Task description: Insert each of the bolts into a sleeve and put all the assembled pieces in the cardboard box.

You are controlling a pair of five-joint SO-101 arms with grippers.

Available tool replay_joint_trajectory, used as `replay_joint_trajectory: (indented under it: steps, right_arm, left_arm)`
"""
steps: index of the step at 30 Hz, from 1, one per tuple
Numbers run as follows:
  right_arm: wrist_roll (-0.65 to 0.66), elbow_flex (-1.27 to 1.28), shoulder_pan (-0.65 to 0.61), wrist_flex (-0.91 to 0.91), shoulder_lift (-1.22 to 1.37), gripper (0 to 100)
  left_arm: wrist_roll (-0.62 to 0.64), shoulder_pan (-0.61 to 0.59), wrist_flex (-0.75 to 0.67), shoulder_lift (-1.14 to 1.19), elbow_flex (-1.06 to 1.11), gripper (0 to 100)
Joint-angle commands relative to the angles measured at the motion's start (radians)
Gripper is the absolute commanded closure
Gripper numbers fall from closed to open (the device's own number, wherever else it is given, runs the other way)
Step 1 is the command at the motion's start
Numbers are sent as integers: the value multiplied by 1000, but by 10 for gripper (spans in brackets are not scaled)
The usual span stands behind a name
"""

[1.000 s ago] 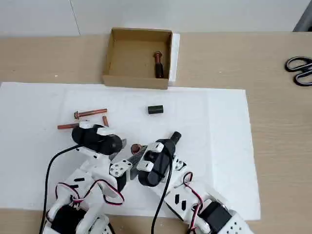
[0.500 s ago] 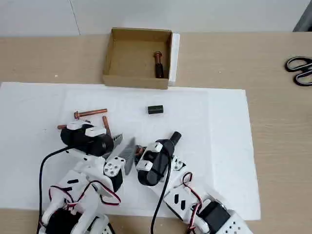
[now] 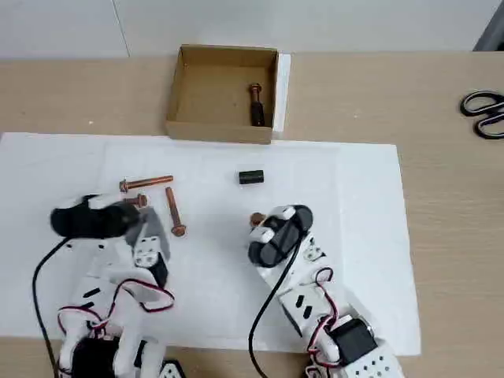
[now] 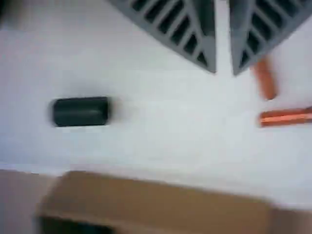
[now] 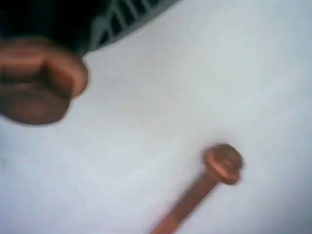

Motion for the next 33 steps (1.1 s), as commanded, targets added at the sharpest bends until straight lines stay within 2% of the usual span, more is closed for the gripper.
replay_joint_trajectory:
  steps: [1,7,10,16,24,30,33]
  right_arm:
    - [2,14,67,-36,-16,995]
    - [-106,0,185,-28,-16,995]
    - [-138,-49,208,-28,-16,995]
    - [-138,-192,223,13,53,995]
    - [-244,-499,271,8,458,995]
    - [-244,-727,269,1,792,995]
    - [-245,-844,268,-1,975,995]
  left_arm:
    - [-2,-91,-12,-6,24,994]
    - [-6,-204,-3,-6,77,994]
    - [-89,-249,0,-6,82,994]
    - [-157,-262,0,-6,82,994]
    - [-153,-262,0,-6,122,994]
    - [-153,-258,21,-8,133,994]
    - [-110,-259,55,-8,136,994]
